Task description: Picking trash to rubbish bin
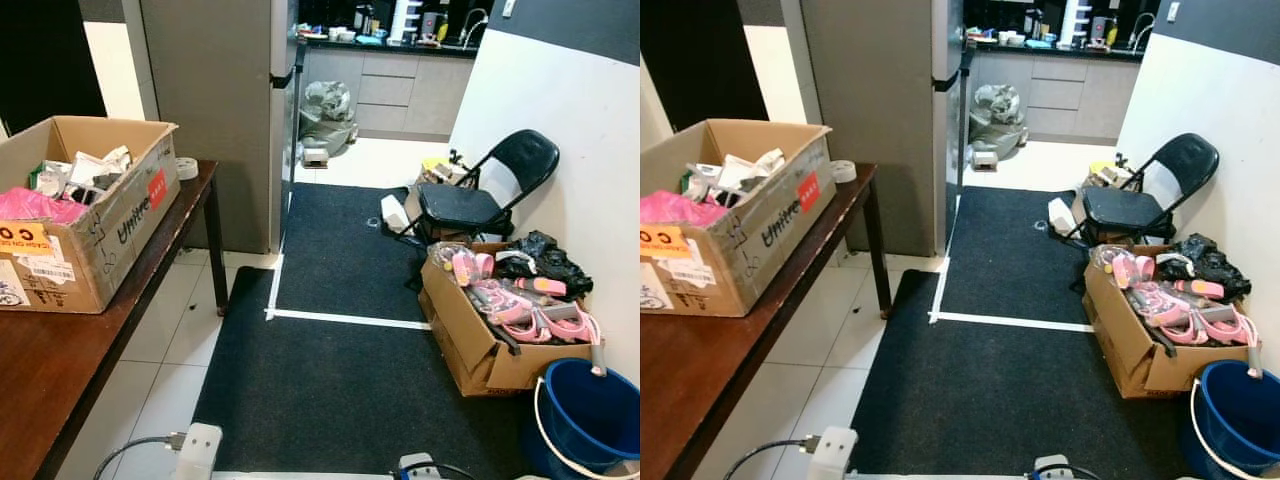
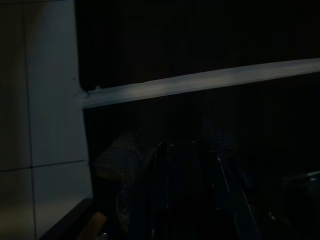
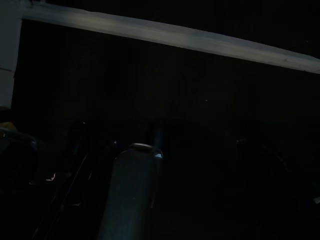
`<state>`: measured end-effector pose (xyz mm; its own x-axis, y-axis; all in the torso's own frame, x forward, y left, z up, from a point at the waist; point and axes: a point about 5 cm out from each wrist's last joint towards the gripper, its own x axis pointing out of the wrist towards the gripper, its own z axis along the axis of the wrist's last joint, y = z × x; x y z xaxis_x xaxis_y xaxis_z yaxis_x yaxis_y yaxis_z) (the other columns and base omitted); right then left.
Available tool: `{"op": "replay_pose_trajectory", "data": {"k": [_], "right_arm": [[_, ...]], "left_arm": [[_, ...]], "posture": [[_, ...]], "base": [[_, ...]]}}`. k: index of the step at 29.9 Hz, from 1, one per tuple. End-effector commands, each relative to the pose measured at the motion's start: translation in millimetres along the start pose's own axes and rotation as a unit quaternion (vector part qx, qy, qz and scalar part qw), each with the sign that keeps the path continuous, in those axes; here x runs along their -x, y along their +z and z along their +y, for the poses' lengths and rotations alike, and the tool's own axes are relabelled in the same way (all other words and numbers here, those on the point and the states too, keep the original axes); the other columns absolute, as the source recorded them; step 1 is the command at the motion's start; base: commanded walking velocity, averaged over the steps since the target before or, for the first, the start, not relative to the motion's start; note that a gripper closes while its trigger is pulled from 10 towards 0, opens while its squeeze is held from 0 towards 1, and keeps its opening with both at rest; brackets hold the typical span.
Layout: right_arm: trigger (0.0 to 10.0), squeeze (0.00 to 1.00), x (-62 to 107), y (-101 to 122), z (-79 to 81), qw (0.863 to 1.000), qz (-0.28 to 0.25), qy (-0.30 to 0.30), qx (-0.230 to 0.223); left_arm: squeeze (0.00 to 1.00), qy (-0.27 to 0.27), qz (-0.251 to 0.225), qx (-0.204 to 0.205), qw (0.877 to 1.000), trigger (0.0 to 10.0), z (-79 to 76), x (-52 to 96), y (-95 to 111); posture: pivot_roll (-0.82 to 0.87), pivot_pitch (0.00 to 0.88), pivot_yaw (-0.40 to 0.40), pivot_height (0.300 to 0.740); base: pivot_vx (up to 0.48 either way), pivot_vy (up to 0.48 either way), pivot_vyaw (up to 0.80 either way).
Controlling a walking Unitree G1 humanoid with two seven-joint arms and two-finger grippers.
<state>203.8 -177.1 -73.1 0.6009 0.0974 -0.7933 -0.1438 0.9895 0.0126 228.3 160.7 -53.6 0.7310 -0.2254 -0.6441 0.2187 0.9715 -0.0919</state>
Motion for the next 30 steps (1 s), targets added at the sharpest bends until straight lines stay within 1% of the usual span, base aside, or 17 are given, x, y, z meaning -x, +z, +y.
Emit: {"op": "replay_pose_trajectory", "data": {"k": [1,3,9,30], "right_arm": [[10.0,0.00,1.1,-5.8,-1.0,1.000,0.007,-0.003,-0.002],[10.0,0.00,1.3,-6.4,-1.7,1.000,0.008,-0.005,-0.002],[10.0,0.00,1.2,-5.8,-1.9,1.000,0.007,-0.005,-0.001],[10.0,0.00,1.5,-6.5,-2.4,1.000,0.008,-0.003,0.001]], "left_arm": [[0.00,-0.009,0.003,0.001,1.000,10.0,-3.4,1.6,-5.8],[0.00,-0.022,-0.002,0.005,1.000,10.0,-5.2,1.5,-4.9],[0.00,-0.028,-0.003,0.006,1.000,10.0,-6.7,0.9,-3.7],[0.00,-0.038,-0.001,0.010,0.999,10.0,-9.0,1.3,-5.8]], "posture": [[0.01,0.021,-0.030,0.740],[0.01,0.017,-0.030,0.740],[0.01,0.019,-0.030,0.740],[0.01,0.022,-0.033,0.740]], "base": [[0.000,0.000,0.00],[0.358,0.000,0.00],[0.377,0.000,0.00],[0.381,0.000,0.00]]}}
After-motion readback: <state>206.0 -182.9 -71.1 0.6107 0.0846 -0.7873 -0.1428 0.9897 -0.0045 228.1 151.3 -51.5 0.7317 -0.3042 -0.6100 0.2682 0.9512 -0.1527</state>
